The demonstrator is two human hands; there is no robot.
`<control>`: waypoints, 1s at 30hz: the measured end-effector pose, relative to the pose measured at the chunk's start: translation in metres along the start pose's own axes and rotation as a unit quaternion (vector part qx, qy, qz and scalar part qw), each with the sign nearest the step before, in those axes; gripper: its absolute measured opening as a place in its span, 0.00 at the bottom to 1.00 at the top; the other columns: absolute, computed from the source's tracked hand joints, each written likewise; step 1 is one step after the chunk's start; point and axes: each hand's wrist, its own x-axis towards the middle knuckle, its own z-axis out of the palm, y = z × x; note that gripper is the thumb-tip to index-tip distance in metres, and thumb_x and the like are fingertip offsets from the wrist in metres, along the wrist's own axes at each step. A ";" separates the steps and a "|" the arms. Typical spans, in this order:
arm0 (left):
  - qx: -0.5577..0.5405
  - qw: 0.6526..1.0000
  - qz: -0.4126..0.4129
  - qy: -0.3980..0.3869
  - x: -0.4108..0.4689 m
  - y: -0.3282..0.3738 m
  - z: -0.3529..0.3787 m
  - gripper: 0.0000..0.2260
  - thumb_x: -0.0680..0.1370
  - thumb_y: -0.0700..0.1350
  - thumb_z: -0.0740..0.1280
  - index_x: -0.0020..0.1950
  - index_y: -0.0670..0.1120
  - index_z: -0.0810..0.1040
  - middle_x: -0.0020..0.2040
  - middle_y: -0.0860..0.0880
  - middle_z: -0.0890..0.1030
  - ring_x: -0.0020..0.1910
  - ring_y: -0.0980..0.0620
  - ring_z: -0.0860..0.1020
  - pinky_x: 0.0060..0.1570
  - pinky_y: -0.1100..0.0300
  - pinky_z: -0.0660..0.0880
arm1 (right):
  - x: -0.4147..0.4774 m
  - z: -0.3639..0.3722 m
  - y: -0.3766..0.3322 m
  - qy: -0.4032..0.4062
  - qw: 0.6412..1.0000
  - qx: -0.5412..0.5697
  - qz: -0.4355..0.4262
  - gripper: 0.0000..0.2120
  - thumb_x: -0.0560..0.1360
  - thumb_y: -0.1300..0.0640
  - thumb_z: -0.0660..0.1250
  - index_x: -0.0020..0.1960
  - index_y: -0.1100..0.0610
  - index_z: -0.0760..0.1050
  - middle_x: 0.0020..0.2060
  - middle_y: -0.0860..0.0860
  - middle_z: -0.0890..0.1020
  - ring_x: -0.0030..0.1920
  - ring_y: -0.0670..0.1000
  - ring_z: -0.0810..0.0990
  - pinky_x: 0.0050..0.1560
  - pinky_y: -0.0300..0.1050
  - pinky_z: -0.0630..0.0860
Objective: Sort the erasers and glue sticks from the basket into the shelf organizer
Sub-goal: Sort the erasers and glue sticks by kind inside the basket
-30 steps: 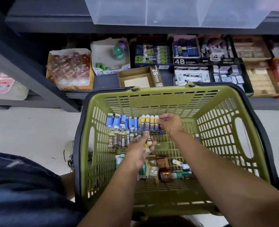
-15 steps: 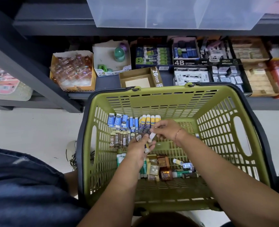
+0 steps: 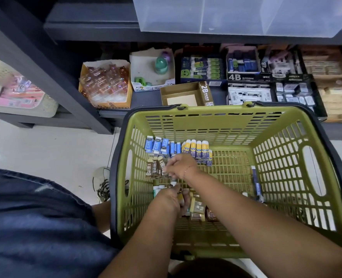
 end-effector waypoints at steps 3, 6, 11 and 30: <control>0.006 1.000 -0.003 -0.022 -0.002 0.000 0.002 0.12 0.77 0.42 0.70 0.37 0.40 0.73 0.21 0.46 0.76 0.24 0.53 0.75 0.18 0.59 0.75 | 0.001 0.008 -0.005 -0.035 0.999 -0.029 -0.011 0.08 0.74 0.65 0.69 0.37 0.57 0.78 0.32 0.52 0.79 0.31 0.46 0.78 0.41 0.40 0.80; 0.027 0.998 0.011 -0.059 -0.004 -0.002 0.006 0.11 0.79 0.43 0.68 0.38 0.41 0.74 0.21 0.47 0.77 0.31 0.54 0.74 0.24 0.62 0.76 | 0.000 -0.002 -0.002 -0.030 0.996 -0.065 -0.046 0.06 0.76 0.64 0.66 0.48 0.62 0.82 0.33 0.47 0.78 0.38 0.48 0.78 0.51 0.46 0.79; -0.008 0.991 0.060 -0.115 -0.007 0.004 0.009 0.09 0.81 0.44 0.63 0.47 0.39 0.76 0.40 0.43 0.80 0.38 0.50 0.76 0.38 0.58 0.76 | -0.014 -0.045 0.012 -0.025 0.999 -0.022 -0.018 0.05 0.76 0.64 0.66 0.50 0.61 0.80 0.38 0.56 0.79 0.32 0.48 0.76 0.30 0.34 0.75; 0.057 0.977 0.144 -0.147 -0.014 0.003 0.016 0.08 0.81 0.45 0.62 0.55 0.41 0.77 0.44 0.45 0.83 0.43 0.51 0.80 0.54 0.55 0.77 | -0.018 -0.078 0.026 -0.027 0.996 -0.040 -0.075 0.07 0.72 0.64 0.72 0.41 0.56 0.76 0.35 0.52 0.80 0.35 0.48 0.79 0.37 0.38 0.75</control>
